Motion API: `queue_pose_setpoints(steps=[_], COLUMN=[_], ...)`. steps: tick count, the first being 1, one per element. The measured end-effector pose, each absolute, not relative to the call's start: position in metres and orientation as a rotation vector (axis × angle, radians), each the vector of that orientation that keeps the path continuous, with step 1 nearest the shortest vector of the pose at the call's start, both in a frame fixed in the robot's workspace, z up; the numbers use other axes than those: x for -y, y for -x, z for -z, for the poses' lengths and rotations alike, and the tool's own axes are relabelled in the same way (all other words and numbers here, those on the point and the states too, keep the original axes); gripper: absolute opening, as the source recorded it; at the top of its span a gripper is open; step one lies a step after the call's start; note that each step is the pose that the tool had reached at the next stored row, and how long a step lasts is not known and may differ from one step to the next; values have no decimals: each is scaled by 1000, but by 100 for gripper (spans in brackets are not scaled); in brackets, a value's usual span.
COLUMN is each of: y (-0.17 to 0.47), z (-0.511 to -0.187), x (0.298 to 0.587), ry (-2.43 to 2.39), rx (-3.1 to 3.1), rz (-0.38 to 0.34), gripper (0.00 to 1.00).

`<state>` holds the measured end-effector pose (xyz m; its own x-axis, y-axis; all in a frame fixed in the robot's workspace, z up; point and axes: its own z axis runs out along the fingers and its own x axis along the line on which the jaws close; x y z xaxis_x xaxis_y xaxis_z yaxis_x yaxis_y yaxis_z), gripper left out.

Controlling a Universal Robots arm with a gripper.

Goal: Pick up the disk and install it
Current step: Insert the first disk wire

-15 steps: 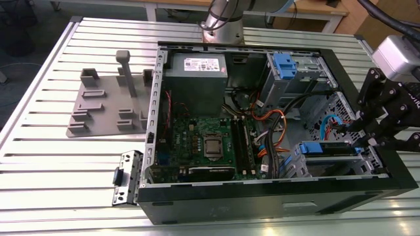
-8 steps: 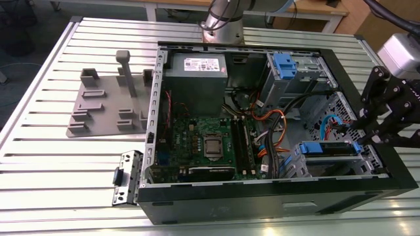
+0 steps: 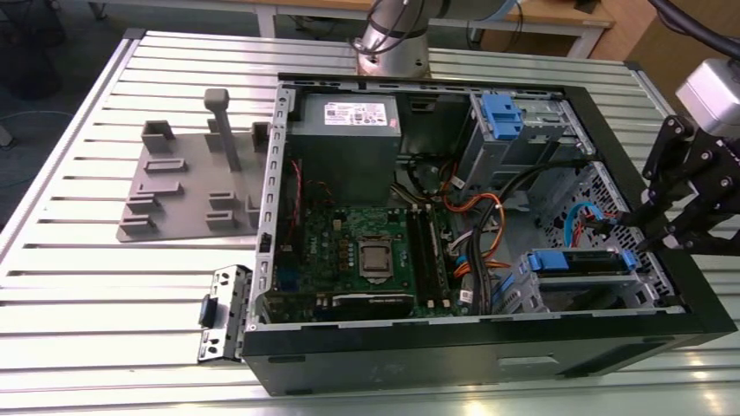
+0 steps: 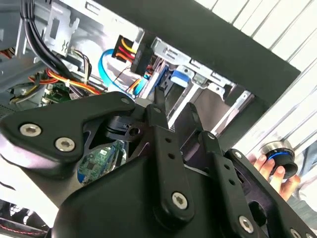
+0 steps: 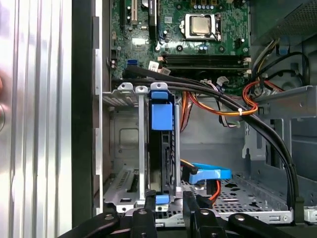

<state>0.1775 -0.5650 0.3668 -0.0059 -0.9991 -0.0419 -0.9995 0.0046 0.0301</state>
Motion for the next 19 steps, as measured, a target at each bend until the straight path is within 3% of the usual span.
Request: queue_pose_setpoints(steps=[19], y=[-196], z=[-359], x=[537], ry=[2210], rx=[-2221], rz=[-82], gripper=[35])
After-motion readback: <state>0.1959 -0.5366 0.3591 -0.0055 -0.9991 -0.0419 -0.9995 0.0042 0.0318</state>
